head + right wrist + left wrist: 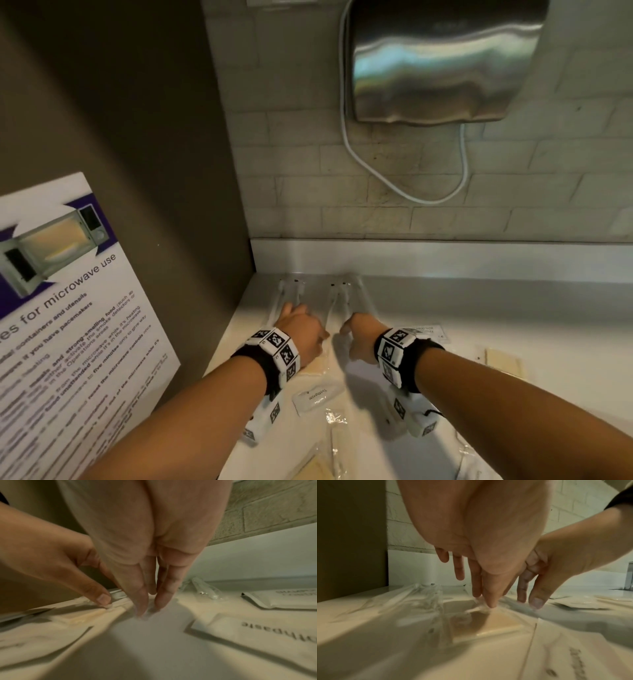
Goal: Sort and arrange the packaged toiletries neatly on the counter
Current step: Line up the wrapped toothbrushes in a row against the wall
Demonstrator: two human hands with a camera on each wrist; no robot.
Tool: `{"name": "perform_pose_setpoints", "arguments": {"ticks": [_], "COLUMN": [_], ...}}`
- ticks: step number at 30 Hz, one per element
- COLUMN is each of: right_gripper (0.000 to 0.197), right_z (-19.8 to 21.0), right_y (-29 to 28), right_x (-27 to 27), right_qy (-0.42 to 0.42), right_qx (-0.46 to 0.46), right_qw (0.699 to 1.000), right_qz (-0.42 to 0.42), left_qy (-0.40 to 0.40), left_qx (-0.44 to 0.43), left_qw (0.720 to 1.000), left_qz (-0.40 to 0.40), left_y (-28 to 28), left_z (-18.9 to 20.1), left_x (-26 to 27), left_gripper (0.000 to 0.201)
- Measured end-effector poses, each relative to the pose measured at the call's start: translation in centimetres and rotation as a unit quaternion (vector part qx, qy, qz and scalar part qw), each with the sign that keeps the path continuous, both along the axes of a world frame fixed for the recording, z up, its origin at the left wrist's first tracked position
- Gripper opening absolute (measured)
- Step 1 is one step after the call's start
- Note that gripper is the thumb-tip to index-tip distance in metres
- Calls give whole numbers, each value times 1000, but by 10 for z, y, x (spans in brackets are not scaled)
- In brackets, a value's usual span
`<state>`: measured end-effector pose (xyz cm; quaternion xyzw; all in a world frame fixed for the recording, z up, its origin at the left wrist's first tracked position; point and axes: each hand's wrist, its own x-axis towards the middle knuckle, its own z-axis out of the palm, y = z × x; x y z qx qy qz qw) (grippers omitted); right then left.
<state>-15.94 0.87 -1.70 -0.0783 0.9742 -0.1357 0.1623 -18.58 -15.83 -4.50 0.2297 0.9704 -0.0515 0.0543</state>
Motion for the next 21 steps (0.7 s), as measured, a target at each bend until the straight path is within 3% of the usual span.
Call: {"name": "perform_pose_setpoints", "arguments": {"ticks": [15, 21], "right_gripper": [42, 24], "right_z": [-11, -18], "right_y": [-1, -2], "right_x": [-9, -14], "right_qy": [0, 23], "right_qx": [5, -12], "right_qw": [999, 998], "right_qz": [40, 62], "left_qy": [-3, 3], "left_qx": [28, 20], "left_qw": [998, 998], "left_qz": [49, 52], "left_y": [0, 1], "left_z": [17, 18], "left_x": [11, 8], "left_gripper": [36, 37]}}
